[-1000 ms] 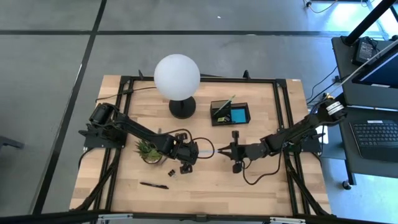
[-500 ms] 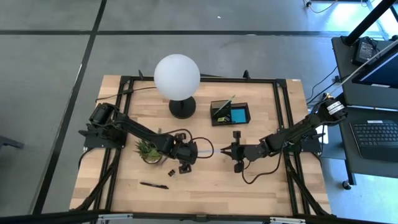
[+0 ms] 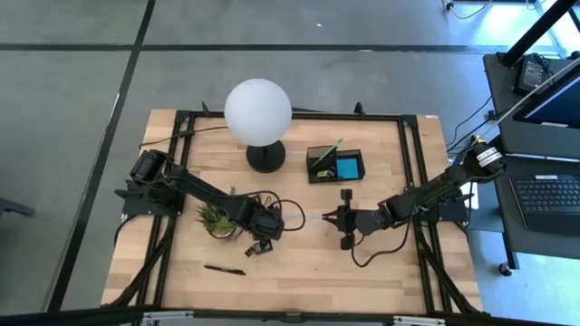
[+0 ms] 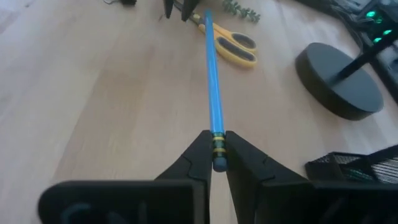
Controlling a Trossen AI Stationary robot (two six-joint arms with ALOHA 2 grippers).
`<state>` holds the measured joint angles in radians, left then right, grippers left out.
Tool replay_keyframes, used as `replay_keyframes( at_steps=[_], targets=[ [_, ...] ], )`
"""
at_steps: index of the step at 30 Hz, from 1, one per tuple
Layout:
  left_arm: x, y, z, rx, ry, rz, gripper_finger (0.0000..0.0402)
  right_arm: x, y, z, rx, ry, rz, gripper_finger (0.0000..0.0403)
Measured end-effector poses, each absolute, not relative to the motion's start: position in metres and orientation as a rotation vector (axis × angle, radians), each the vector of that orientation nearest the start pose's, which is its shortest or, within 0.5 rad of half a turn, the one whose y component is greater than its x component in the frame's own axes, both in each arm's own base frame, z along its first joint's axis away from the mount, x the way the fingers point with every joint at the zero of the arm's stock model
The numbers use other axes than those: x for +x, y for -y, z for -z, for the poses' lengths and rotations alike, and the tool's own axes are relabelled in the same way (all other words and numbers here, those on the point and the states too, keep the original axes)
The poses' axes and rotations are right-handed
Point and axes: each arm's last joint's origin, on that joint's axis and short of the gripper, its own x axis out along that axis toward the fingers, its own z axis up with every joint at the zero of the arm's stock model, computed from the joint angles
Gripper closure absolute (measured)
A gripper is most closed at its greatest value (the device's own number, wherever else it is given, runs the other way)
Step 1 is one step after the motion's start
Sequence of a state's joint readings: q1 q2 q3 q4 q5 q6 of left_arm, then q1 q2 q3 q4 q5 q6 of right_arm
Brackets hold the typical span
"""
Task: Pick and place office supplies into organizer
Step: Put the blue pencil into the desk organizer
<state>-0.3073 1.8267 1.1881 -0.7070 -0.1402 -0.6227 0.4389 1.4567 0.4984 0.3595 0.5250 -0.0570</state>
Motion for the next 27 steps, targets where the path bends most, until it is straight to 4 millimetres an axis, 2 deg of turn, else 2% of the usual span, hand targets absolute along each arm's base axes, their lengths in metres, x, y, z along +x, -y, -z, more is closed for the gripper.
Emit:
replay_keyframes(
  at_steps=[5, 9, 19, 27],
  targets=[
    [0.326, 0.098, -0.167, -0.199, -1.273, -0.311, 0.0313, 0.237, -0.092, -0.152, -0.375, -0.532, 0.182, 0.0364],
    [0.326, 0.098, -0.167, -0.197, -1.273, -0.310, 0.0313, 0.238, -0.090, -0.169, -0.435, -0.617, 0.222, 0.0364],
    [0.326, 0.102, -0.168, -0.186, -1.254, -0.307, 0.0313, 0.234, -0.066, -0.238, -0.521, -0.939, 0.312, 0.0363],
    [0.326, 0.110, -0.168, -0.179, -1.224, -0.282, 0.0313, 0.221, -0.041, -0.310, -0.573, -1.073, 0.333, 0.0363]
  ],
)
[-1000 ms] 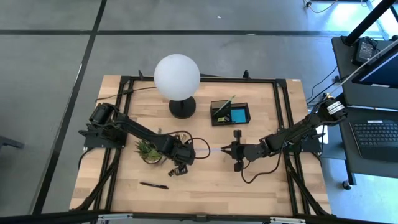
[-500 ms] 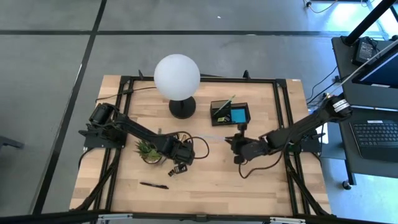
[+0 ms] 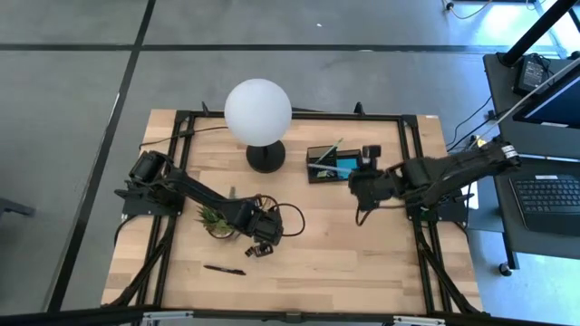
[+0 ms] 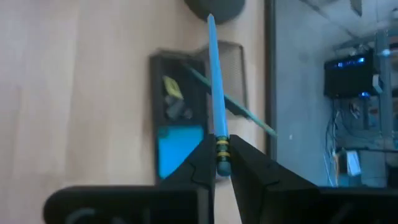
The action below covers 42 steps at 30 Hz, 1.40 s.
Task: Pick and place office supplies into organizer
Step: Put the blue pencil into the desk organizer
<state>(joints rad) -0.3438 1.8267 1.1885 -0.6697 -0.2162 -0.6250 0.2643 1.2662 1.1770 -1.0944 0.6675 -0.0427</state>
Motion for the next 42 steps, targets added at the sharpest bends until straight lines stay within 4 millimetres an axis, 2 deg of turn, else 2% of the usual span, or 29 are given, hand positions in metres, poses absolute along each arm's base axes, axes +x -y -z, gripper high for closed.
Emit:
replay_keyframes(
  at_steps=[6, 11, 20, 29, 33, 42],
  targets=[
    [0.329, 0.115, -0.170, -0.162, -1.168, -0.267, 0.0313, 0.216, -0.020, -0.351, -0.637, -1.121, 0.288, 0.0363],
    [0.331, 0.117, -0.171, -0.139, -1.149, -0.235, 0.0313, 0.216, -0.003, -0.365, -0.710, -1.149, 0.160, 0.0363],
    [0.336, 0.117, -0.173, -0.080, -1.088, -0.230, 0.0313, 0.214, 0.031, -0.364, -0.736, -1.228, 0.103, 0.0363],
    [0.338, 0.118, -0.174, -0.060, -1.066, -0.211, 0.0313, 0.218, 0.055, -0.363, -0.729, -1.223, 0.072, 0.0363],
    [0.339, 0.117, -0.174, -0.051, -1.052, -0.226, 0.0313, 0.226, 0.064, -0.355, -0.736, -1.239, -0.002, 0.0363],
    [0.339, 0.117, -0.175, -0.037, -1.040, -0.249, 0.0313, 0.250, 0.091, -0.327, -0.738, -1.362, -0.053, 0.0363]
  ],
)
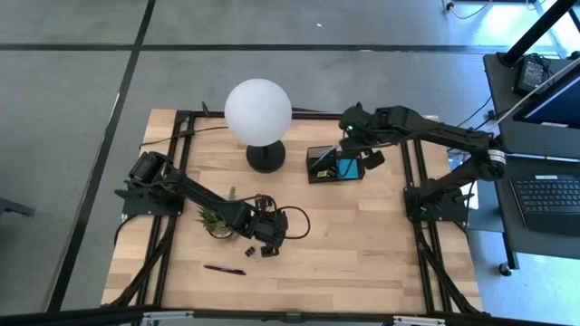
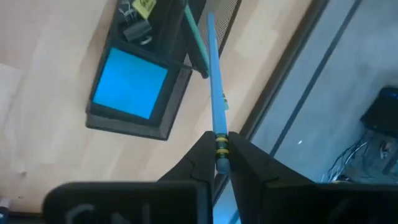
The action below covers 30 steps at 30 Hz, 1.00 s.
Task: Pick and place office supplies into organizer
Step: Put the blue pencil into the desk organizer
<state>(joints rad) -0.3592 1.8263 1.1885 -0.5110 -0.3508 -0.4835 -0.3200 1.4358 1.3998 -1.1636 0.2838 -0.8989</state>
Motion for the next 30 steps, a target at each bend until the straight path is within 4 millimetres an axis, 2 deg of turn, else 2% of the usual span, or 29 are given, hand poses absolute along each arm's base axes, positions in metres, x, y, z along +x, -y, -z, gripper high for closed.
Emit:
replay_keyframes(
  at_steps=[5, 16, 24, 30],
  targets=[
    [0.339, 0.117, -0.175, -0.037, -1.040, -0.248, 0.0313, 0.261, 0.105, -0.314, -0.719, -1.367, -0.118, 0.0363],
    [0.339, 0.117, -0.175, -0.037, -1.041, -0.248, 0.0313, 0.276, 0.123, -0.291, -0.644, -1.356, -0.216, 0.0363],
    [0.339, 0.117, -0.175, -0.038, -1.040, -0.248, 0.0313, 0.286, 0.129, -0.273, -0.605, -1.402, -0.231, 0.0363],
    [0.340, 0.117, -0.175, -0.044, -1.027, -0.244, 0.0313, 0.289, 0.130, -0.270, -0.570, -1.405, -0.202, 0.0363]
  ],
)
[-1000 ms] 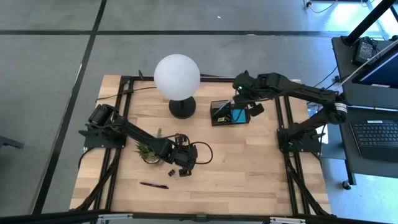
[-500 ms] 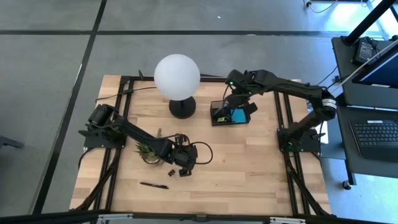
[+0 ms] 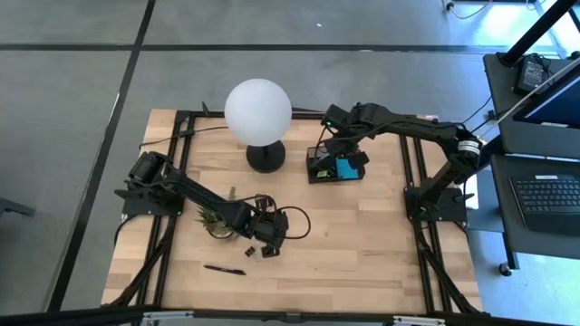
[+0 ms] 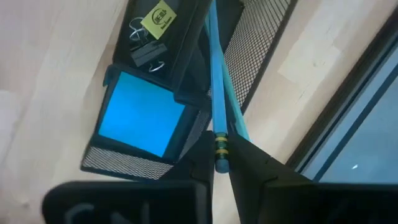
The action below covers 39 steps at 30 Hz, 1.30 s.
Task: Pick and place office supplies into organizer
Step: Put the blue pencil into the desk organizer, then put the yellow scissors into the desk organizer
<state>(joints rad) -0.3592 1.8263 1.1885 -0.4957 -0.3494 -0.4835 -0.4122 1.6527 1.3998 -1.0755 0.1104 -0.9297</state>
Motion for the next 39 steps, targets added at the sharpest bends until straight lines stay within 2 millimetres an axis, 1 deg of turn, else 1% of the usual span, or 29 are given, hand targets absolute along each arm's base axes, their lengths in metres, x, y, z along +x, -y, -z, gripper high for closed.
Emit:
replay_keyframes(
  at_steps=[6, 9, 13, 18, 23, 26, 29, 31, 33, 37, 39],
  targets=[
    [0.340, 0.117, -0.175, -0.044, -1.027, -0.245, 0.0313, 0.290, 0.130, -0.270, -0.562, -1.395, -0.182, 0.0363],
    [0.340, 0.117, -0.175, -0.044, -1.027, -0.245, 0.0313, 0.290, 0.130, -0.270, -0.564, -1.395, -0.184, 0.0354],
    [0.340, 0.117, -0.175, -0.045, -1.027, -0.245, 0.0313, 0.290, 0.131, -0.270, -0.546, -1.405, -0.154, 0.0321],
    [0.340, 0.117, -0.175, -0.068, -1.024, -0.258, 0.0313, 0.288, 0.134, -0.272, -0.602, -1.483, -0.009, 0.0281],
    [0.340, 0.117, -0.175, -0.092, -1.021, -0.271, 0.0313, 0.280, 0.132, -0.285, -0.624, -1.466, 0.041, 0.0268],
    [0.340, 0.117, -0.175, -0.093, -1.021, -0.272, 0.0313, 0.274, 0.126, -0.297, -0.630, -1.423, 0.067, 0.0268],
    [0.340, 0.117, -0.175, -0.093, -1.021, -0.272, 0.0313, 0.266, 0.115, -0.312, -0.593, -1.355, 0.109, 0.0267],
    [0.340, 0.117, -0.175, -0.093, -1.021, -0.271, 0.0313, 0.261, 0.105, -0.323, -0.534, -1.275, 0.081, 0.0267],
    [0.340, 0.117, -0.175, -0.111, -1.027, -0.267, 0.0313, 0.256, 0.093, -0.332, -0.438, -1.169, 0.001, 0.0267],
    [0.336, 0.121, -0.173, -0.242, -1.125, -0.170, 0.0313, 0.252, 0.072, -0.346, -0.243, -0.967, -0.246, 0.0267],
    [0.334, 0.123, -0.172, -0.303, -1.180, -0.130, 0.0313, 0.253, 0.062, -0.348, -0.187, -0.889, -0.382, 0.0267]
  ],
)
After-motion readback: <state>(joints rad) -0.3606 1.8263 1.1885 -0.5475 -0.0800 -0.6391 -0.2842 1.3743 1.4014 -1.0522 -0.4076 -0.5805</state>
